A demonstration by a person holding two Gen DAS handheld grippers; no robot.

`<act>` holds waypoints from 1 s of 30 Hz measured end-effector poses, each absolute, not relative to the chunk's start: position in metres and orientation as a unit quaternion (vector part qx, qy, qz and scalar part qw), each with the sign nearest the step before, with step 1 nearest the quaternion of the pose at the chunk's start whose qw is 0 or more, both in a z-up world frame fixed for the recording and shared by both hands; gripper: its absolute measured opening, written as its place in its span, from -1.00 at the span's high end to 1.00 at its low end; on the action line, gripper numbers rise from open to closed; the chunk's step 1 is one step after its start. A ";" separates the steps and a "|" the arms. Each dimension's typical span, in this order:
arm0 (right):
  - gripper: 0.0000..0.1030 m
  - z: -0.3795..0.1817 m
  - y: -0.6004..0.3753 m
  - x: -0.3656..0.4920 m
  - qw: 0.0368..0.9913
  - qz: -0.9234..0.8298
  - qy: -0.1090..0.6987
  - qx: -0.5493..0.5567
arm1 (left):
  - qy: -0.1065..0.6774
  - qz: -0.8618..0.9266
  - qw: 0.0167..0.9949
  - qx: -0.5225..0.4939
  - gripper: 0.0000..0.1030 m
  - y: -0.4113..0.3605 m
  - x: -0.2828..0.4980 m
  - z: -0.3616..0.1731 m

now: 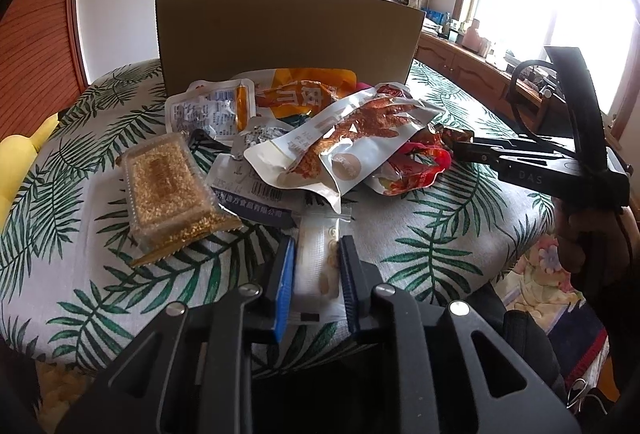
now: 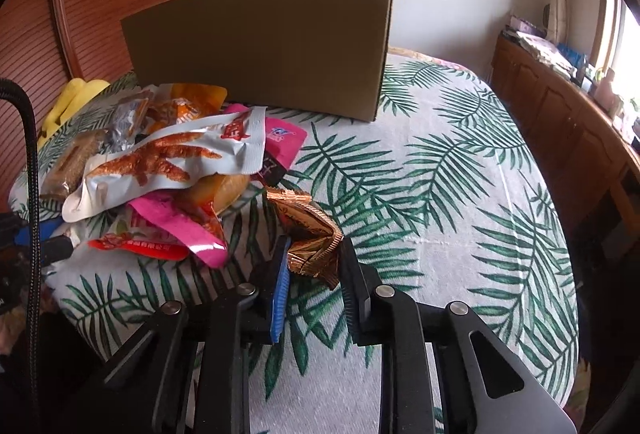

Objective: Organize snacks
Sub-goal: 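Grasp the white stick packet with the left gripper while the right gripper grasps a brown packet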

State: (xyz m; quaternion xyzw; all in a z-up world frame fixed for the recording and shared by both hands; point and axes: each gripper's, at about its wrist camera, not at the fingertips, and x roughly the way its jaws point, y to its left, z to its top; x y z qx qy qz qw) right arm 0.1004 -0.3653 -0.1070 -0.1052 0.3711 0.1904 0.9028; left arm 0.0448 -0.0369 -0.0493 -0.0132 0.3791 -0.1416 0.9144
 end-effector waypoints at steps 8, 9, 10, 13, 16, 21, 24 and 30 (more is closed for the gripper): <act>0.58 -0.109 -0.371 0.091 0.906 0.189 0.364 -0.105 | 0.369 -0.136 0.919 -0.019 0.60 -0.029 0.034 -0.042; 0.58 -0.110 -0.372 0.090 0.907 0.189 0.363 -0.103 | 0.367 -0.136 0.920 -0.019 0.60 -0.028 0.033 -0.039; 0.58 -0.110 -0.373 0.090 0.907 0.189 0.362 -0.100 | 0.364 -0.135 0.922 -0.019 0.60 -0.028 0.032 -0.037; 0.58 -0.108 -0.376 0.089 0.909 0.191 0.360 -0.093 | 0.356 -0.134 0.925 -0.018 0.60 -0.027 0.029 -0.030; 0.58 -0.105 -0.376 0.086 0.910 0.190 0.356 -0.093 | 0.350 -0.135 0.927 -0.019 0.60 -0.026 0.027 -0.025; 0.58 -0.100 -0.379 0.081 0.913 0.191 0.350 -0.092 | 0.341 -0.135 0.930 -0.016 0.60 -0.027 0.023 -0.017; 0.58 -0.096 -0.377 0.079 0.914 0.192 0.345 -0.090 | 0.336 -0.135 0.932 -0.018 0.60 -0.027 0.023 -0.012; 0.58 -0.083 -0.372 0.073 0.918 0.202 0.330 -0.085 | 0.324 -0.131 0.937 -0.016 0.60 -0.026 0.026 -0.001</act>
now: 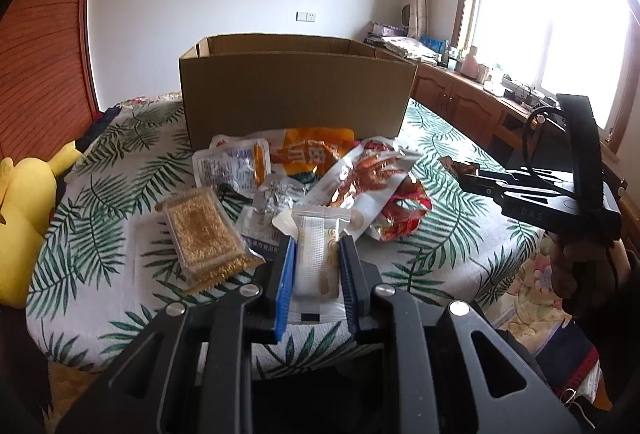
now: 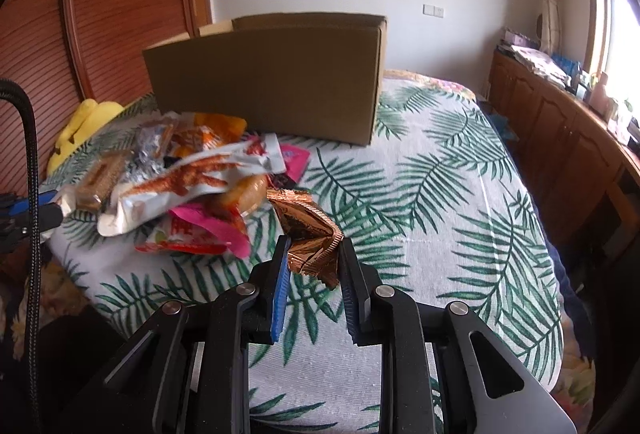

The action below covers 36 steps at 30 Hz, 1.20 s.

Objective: Organize snacks
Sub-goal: 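Grasp the white stick packet with the left gripper while the right gripper grasps a brown packet, then carry both packets over the box and open both grippers to drop them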

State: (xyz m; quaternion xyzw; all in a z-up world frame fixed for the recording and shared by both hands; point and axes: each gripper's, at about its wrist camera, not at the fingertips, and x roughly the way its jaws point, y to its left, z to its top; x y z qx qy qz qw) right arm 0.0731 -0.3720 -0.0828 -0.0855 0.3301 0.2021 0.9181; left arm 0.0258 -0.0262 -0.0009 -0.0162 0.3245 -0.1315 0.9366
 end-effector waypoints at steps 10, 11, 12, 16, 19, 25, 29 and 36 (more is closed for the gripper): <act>0.58 -0.053 -0.360 0.067 0.925 0.223 0.297 -0.078 | 0.303 -0.124 0.945 -0.015 0.60 -0.023 0.042 0.017; 0.58 -0.051 -0.357 0.067 0.926 0.224 0.295 -0.078 | 0.301 -0.123 0.946 -0.015 0.60 -0.022 0.043 0.020; 0.58 -0.048 -0.356 0.067 0.926 0.226 0.291 -0.078 | 0.298 -0.122 0.947 -0.014 0.60 -0.022 0.045 0.022; 0.58 -0.037 -0.348 0.066 0.928 0.234 0.280 -0.078 | 0.288 -0.120 0.950 -0.014 0.60 -0.020 0.052 0.033; 0.58 -0.031 -0.344 0.067 0.928 0.238 0.274 -0.079 | 0.282 -0.119 0.952 -0.011 0.60 -0.019 0.060 0.040; 0.58 -0.019 -0.335 0.076 0.930 0.244 0.265 -0.077 | 0.270 -0.118 0.956 -0.009 0.60 -0.018 0.082 0.054; 0.57 -0.012 -0.326 0.088 0.929 0.250 0.259 -0.081 | 0.264 -0.119 0.957 -0.006 0.60 -0.018 0.102 0.061; 0.57 0.001 -0.314 0.117 0.930 0.260 0.249 -0.078 | 0.257 -0.122 0.959 -0.001 0.60 -0.016 0.143 0.073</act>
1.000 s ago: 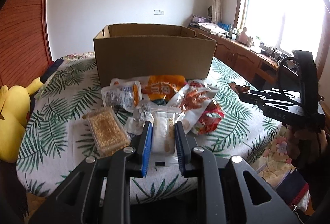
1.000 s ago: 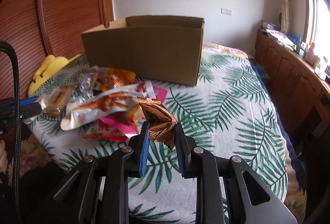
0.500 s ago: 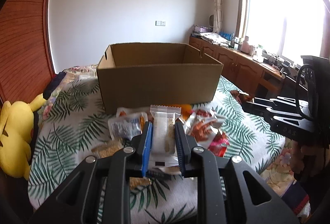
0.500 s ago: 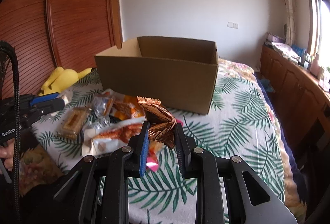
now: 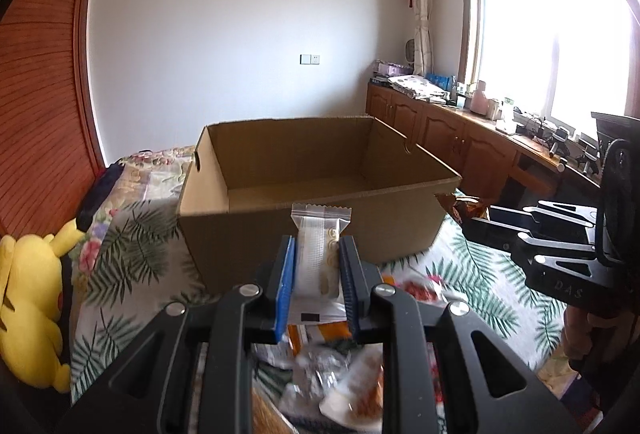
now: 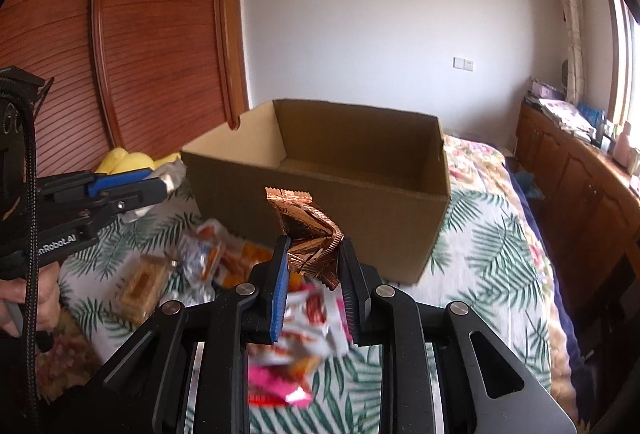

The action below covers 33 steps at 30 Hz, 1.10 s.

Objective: Organize snacks
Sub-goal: 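Carry both packets over the box and open both grippers to drop them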

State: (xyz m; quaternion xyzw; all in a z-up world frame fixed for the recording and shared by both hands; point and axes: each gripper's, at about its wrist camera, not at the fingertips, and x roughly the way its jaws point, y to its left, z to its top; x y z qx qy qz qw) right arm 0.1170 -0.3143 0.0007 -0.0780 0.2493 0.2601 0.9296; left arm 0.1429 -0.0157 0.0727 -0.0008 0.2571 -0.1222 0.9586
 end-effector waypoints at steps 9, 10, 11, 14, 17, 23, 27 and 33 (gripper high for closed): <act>0.57 0.014 -0.300 0.170 0.930 0.268 0.237 -0.079 | 0.251 -0.120 0.961 0.003 0.60 -0.008 0.203 0.084; 0.57 0.015 -0.299 0.176 0.930 0.268 0.237 -0.079 | 0.250 -0.119 0.961 0.007 0.60 -0.008 0.208 0.084; 0.57 0.015 -0.297 0.184 0.930 0.268 0.237 -0.079 | 0.248 -0.118 0.961 0.013 0.60 -0.009 0.213 0.085; 0.57 0.014 -0.294 0.200 0.931 0.266 0.237 -0.082 | 0.250 -0.119 0.961 0.024 0.60 -0.011 0.228 0.084; 0.56 0.013 -0.291 0.215 0.931 0.262 0.238 -0.085 | 0.256 -0.119 0.959 0.029 0.60 -0.011 0.245 0.080; 0.55 0.004 -0.289 0.232 0.930 0.259 0.247 -0.080 | 0.271 -0.122 0.955 0.028 0.60 -0.010 0.271 0.072; 0.53 -0.002 -0.286 0.240 0.928 0.258 0.256 -0.080 | 0.279 -0.126 0.952 0.024 0.58 -0.012 0.282 0.067; 0.41 -0.008 -0.284 0.247 0.930 0.249 0.264 -0.063 | 0.282 -0.116 0.952 0.008 0.38 -0.008 0.291 0.061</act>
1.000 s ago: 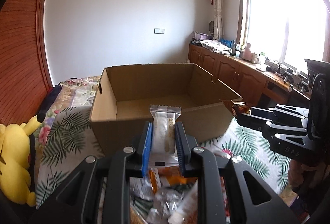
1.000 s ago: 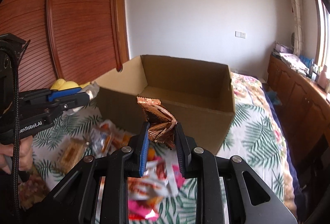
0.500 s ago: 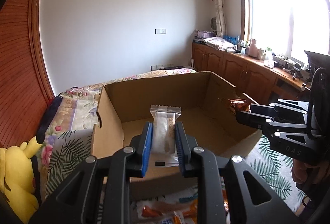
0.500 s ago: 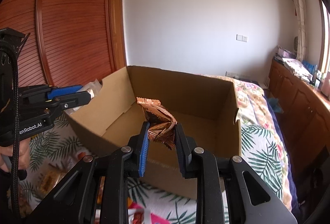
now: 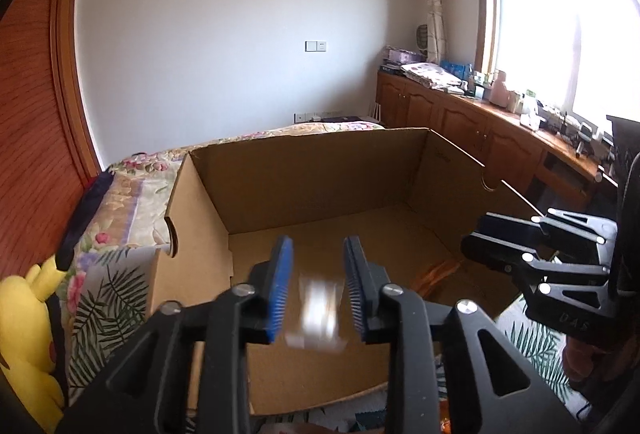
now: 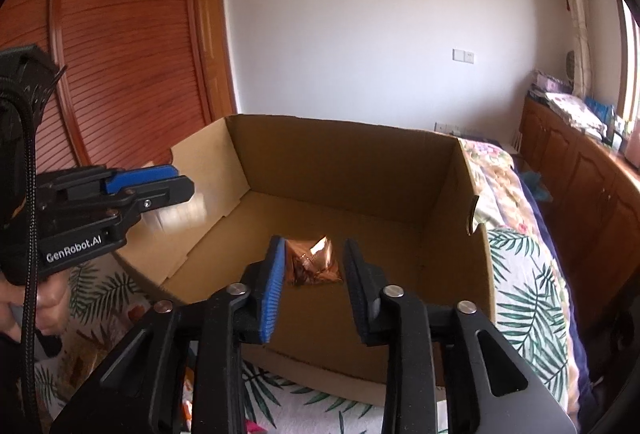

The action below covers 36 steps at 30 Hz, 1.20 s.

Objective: Organize snacks
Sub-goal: 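Carry both packets over the box and open both grippers to drop them, then lower the left gripper onto the sesame brittle tray and grasp it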

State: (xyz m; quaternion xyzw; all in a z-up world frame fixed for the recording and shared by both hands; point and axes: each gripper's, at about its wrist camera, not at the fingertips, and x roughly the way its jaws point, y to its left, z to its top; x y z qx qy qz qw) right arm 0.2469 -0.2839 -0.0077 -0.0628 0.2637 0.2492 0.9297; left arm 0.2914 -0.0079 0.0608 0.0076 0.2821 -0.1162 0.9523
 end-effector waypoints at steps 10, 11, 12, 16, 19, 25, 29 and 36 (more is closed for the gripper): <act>0.36 0.000 -0.291 0.225 0.932 0.249 0.257 -0.050 | 0.275 -0.114 0.955 -0.002 0.16 0.002 0.267 0.069; 0.36 0.002 -0.293 0.217 0.932 0.249 0.257 -0.048 | 0.274 -0.114 0.955 -0.001 0.05 0.002 0.260 0.072; 0.34 0.002 -0.293 0.212 0.933 0.249 0.256 -0.047 | 0.271 -0.113 0.956 0.000 0.03 0.003 0.252 0.074; 0.26 0.003 -0.296 0.184 0.933 0.249 0.257 -0.038 | 0.268 -0.112 0.957 0.004 -0.09 0.006 0.226 0.080; 0.20 -0.002 -0.299 0.161 0.933 0.245 0.261 -0.028 | 0.262 -0.112 0.959 0.000 -0.30 0.010 0.203 0.082; 0.13 -0.014 -0.301 0.133 0.933 0.236 0.270 -0.017 | 0.267 -0.104 0.958 -0.007 -0.39 0.022 0.171 0.072; 0.00 -0.025 -0.304 0.117 0.934 0.231 0.274 -0.014 | 0.285 -0.091 0.954 -0.008 -0.40 0.030 0.156 0.054; -0.13 -0.044 -0.307 0.101 0.933 0.223 0.282 -0.005 | 0.323 -0.069 0.944 -0.010 -0.40 0.037 0.141 0.019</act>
